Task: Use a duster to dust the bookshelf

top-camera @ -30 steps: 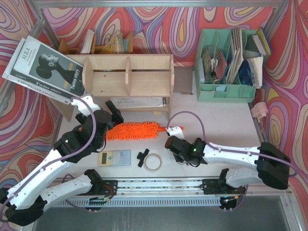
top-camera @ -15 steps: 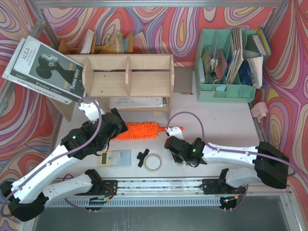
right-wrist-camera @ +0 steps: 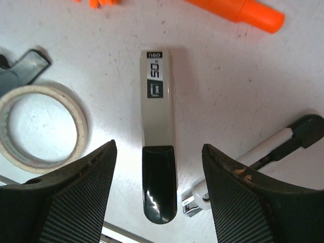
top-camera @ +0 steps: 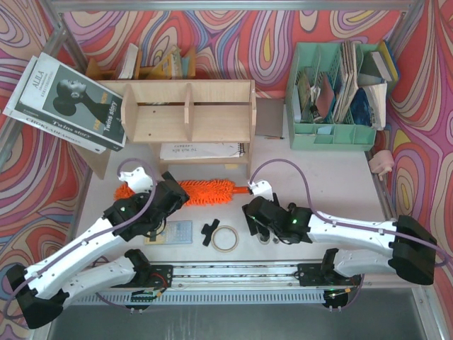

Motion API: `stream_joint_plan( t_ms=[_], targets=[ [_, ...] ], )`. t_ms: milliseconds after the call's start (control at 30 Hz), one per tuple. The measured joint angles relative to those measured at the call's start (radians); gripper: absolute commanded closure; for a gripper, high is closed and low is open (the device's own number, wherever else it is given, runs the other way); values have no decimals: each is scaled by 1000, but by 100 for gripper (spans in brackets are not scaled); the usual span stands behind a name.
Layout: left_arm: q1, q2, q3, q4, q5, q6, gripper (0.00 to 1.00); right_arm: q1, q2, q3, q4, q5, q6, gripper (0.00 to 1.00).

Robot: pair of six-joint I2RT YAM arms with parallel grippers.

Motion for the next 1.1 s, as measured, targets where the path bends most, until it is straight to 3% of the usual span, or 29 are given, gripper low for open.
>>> stream_joint_plan(
  t_ms=[300,500,767,1100],
  targets=[
    [0,-10,-151,142,-18,-134,2,0,-45,55,-1,86,-14,29],
    [0,31,-185,218,-44,-200,11,0,-41,91,23,146,-14,22],
    [38,163,-230,301,-35,-315,18,0,-33,101,101,181,3,19],
    [124,320,-322,547,0,-357,27,0,-10,96,187,172,-18,17]
  ],
)
